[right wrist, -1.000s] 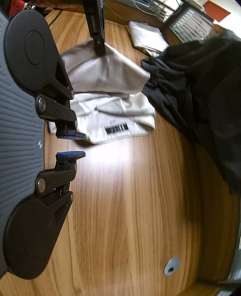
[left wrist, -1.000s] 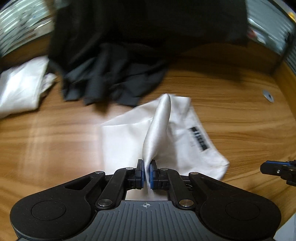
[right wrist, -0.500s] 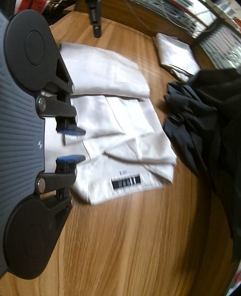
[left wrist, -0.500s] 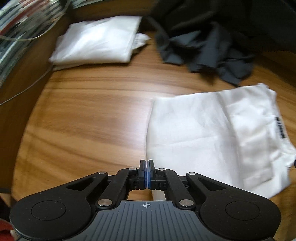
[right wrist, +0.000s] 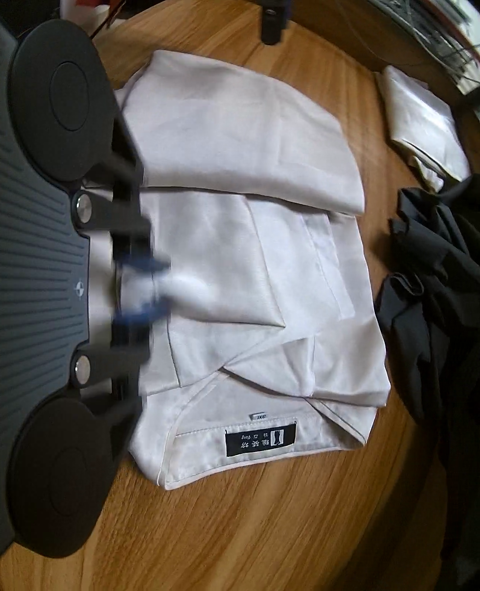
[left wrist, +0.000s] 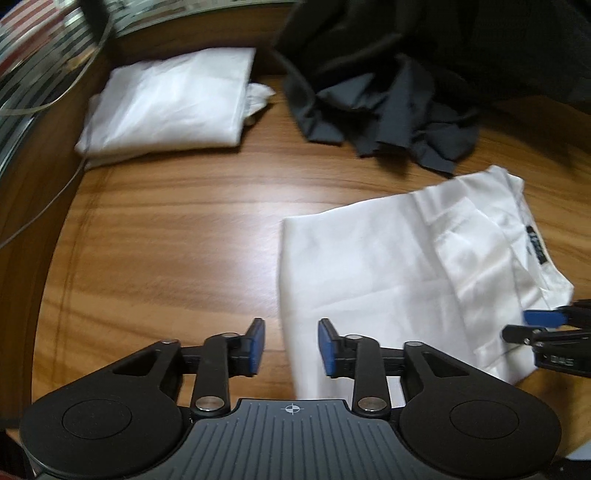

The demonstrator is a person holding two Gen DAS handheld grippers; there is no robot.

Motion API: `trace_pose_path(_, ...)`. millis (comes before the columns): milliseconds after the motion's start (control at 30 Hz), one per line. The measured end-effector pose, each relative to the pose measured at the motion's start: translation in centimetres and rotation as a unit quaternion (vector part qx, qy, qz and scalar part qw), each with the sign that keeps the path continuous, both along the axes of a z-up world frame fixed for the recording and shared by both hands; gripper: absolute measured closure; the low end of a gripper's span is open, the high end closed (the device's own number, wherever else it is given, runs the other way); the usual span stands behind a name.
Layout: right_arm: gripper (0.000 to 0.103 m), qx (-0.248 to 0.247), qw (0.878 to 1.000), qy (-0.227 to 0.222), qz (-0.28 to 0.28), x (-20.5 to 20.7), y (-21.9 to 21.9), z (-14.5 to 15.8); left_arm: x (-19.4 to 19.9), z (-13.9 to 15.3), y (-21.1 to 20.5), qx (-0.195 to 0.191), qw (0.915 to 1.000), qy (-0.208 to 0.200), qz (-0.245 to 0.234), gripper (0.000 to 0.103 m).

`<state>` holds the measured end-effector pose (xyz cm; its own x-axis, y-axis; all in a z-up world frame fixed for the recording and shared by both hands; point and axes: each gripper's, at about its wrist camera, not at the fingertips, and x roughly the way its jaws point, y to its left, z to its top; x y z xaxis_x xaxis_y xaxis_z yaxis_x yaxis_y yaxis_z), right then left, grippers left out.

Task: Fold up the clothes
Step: 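Grasp the shirt edge with the right gripper and pull it outward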

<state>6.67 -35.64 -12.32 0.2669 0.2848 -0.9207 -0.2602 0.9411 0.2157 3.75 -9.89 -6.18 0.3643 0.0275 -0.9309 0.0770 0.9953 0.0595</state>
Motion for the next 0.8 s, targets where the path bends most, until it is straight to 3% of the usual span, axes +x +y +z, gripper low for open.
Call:
trace_pose_path(33,0.099,0.0,1.0,-0.002,-0.004,-0.1,-0.3,0.2,0.2,0.1,-0.3,0.001,1.0,-0.001,-0.008,0.05)
trace_pose_path(200,0.099,0.0,0.999,-0.012,-0.035,-1.0,-2.9,1.4,1.4,0.0,-2.4,0.006,0.9987,-0.002,-0.051,0.044)
trace_pose_path(500,0.1,-0.04,0.993,-0.022,-0.112,-2.9,-11.7,1.4,2.1,-1.1,-6.1,0.004,0.9957,0.016,-0.091,0.042)
trace_pose_path(800,0.1,-0.114,0.977,-0.044,-0.174,-4.0,-24.2,2.2,1.3,-1.2,-9.6,-0.007,0.9945,0.026,-0.102,0.042)
